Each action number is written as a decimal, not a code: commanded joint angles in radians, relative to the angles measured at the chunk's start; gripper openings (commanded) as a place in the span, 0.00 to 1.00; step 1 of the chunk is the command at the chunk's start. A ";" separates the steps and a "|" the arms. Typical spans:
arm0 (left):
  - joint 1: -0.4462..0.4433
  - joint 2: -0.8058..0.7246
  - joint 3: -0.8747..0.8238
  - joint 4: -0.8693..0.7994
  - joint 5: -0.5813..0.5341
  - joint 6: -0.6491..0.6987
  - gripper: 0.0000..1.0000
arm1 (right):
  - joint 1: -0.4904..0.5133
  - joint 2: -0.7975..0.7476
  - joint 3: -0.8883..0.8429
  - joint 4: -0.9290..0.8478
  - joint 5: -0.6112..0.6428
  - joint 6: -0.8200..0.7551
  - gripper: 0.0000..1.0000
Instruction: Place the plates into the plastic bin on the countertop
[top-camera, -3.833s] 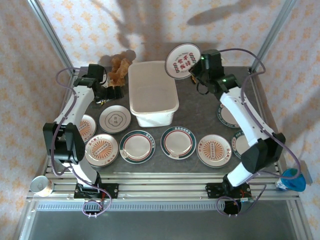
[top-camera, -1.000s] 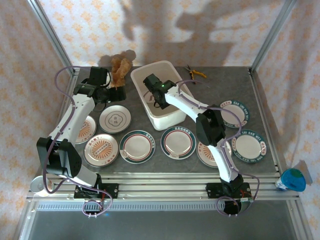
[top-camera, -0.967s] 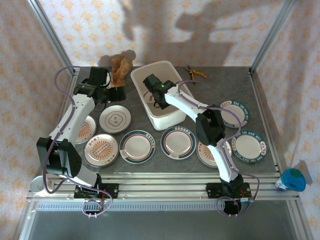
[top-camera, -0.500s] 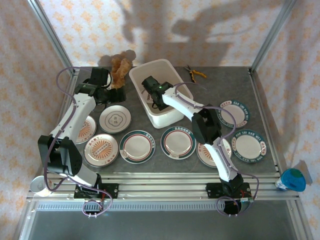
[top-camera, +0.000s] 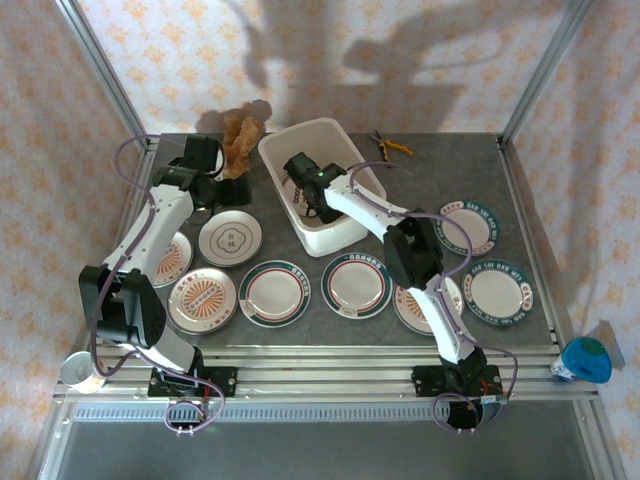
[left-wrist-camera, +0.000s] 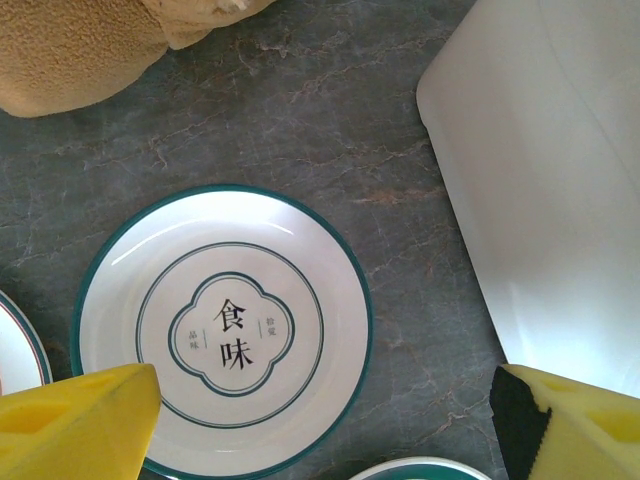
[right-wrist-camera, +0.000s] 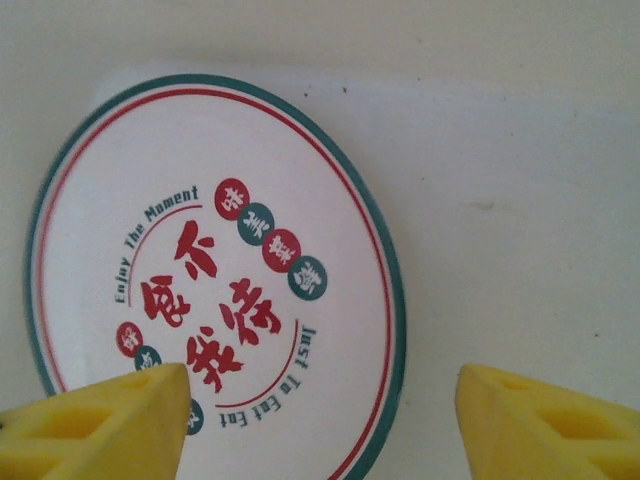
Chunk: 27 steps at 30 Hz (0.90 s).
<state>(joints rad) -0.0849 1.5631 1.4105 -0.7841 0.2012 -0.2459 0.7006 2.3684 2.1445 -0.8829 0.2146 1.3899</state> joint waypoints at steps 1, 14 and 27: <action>0.006 0.021 0.011 -0.023 -0.002 -0.017 0.88 | 0.004 -0.069 0.038 -0.011 0.068 -0.076 0.85; 0.003 0.028 0.026 0.053 0.053 -0.034 0.88 | 0.011 -0.272 0.013 0.122 0.057 -0.577 0.96; -0.010 0.049 0.059 0.131 0.087 -0.044 0.89 | -0.058 -0.616 -0.225 0.136 -0.380 -1.346 0.86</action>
<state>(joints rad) -0.0853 1.5997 1.4319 -0.7002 0.2729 -0.2691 0.6724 1.8198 1.9533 -0.6594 -0.0414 0.2832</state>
